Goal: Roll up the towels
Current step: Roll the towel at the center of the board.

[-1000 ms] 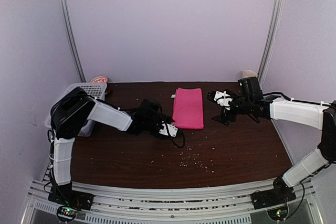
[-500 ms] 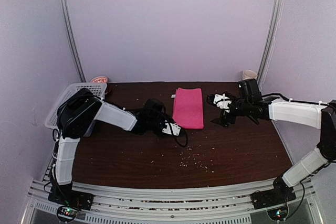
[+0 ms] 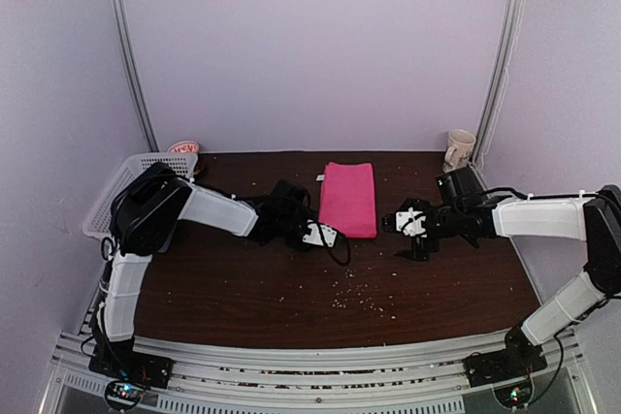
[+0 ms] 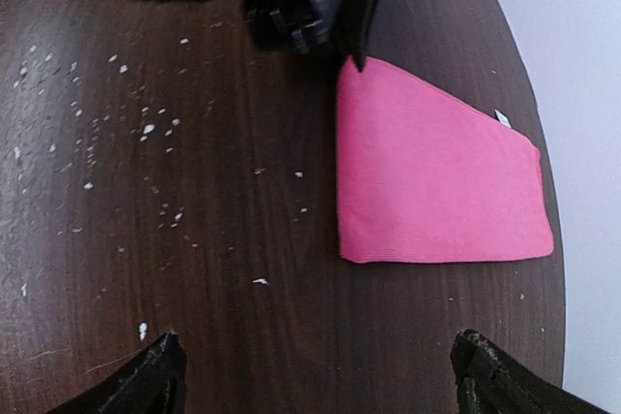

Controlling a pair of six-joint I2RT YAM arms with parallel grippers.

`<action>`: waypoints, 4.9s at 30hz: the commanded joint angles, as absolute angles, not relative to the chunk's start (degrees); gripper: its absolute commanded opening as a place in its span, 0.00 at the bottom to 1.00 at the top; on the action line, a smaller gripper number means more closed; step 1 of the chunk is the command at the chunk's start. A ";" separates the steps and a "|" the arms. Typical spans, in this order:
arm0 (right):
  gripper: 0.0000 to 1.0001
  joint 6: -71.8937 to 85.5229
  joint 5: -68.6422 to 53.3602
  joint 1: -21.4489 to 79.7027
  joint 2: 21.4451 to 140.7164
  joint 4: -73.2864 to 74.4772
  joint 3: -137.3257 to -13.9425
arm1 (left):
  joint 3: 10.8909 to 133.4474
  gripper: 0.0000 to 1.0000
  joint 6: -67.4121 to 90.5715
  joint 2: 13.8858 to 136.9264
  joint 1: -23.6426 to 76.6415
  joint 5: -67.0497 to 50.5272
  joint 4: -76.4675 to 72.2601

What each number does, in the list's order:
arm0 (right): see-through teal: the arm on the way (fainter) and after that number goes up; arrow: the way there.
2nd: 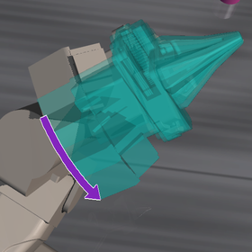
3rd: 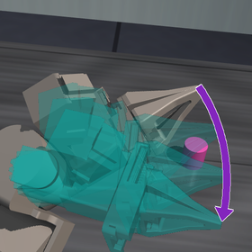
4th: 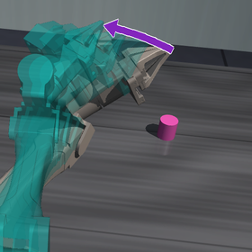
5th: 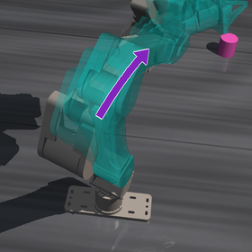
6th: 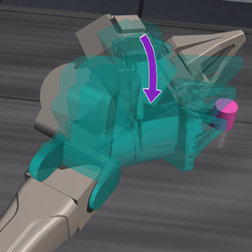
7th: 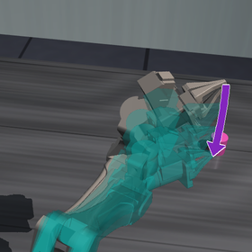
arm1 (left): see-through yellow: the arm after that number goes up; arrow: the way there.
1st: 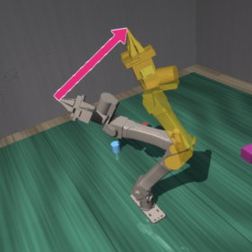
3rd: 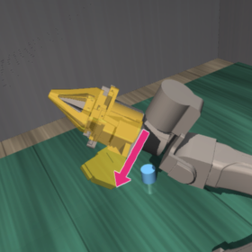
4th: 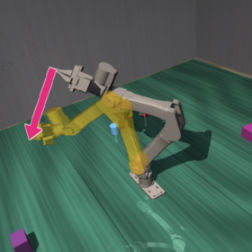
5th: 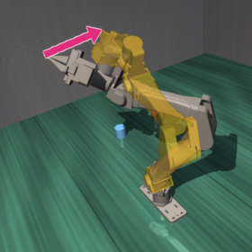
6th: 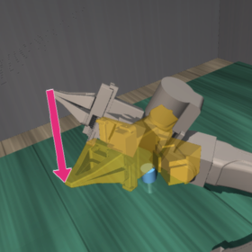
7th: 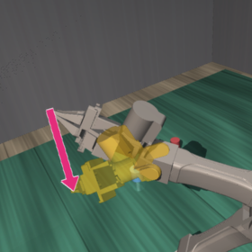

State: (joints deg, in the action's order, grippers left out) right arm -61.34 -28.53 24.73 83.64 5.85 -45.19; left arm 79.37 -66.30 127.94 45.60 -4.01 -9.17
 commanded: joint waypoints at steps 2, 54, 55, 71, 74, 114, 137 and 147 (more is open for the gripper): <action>0.94 -71.47 -33.37 24.85 84.81 2.55 -40.68 | 81.05 0.00 -58.05 125.16 45.88 -13.21 3.30; 0.00 -60.30 -4.35 43.95 99.47 -15.90 -41.77 | 83.36 0.00 -42.17 121.83 39.91 -41.08 19.39; 0.00 -59.83 -5.27 43.95 99.16 -14.16 -42.43 | 82.86 0.00 -42.12 121.62 39.92 -41.05 19.36; 0.00 -54.05 -20.10 42.43 95.42 18.85 -53.05 | 58.52 0.71 -32.92 101.29 44.55 -29.74 -3.18; 0.00 -52.42 -21.94 41.54 97.38 22.50 -55.27 | 56.93 0.73 -32.17 101.86 45.85 -26.65 -5.84; 0.00 -44.59 -33.74 30.12 120.76 55.78 -89.69 | 57.59 0.43 -22.15 112.39 49.57 -24.68 -18.38; 0.00 -40.98 -32.47 29.84 120.52 53.38 -89.91 | 60.80 0.09 -15.12 115.25 49.57 -25.87 -17.58; 0.00 -41.26 -30.25 29.62 121.23 53.13 -89.71 | 63.17 0.05 -12.06 118.15 49.09 -20.71 -14.42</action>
State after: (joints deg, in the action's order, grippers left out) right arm -41.56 -32.75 30.11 119.94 54.17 -88.88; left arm 61.63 -14.35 116.81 49.34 -24.29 -15.03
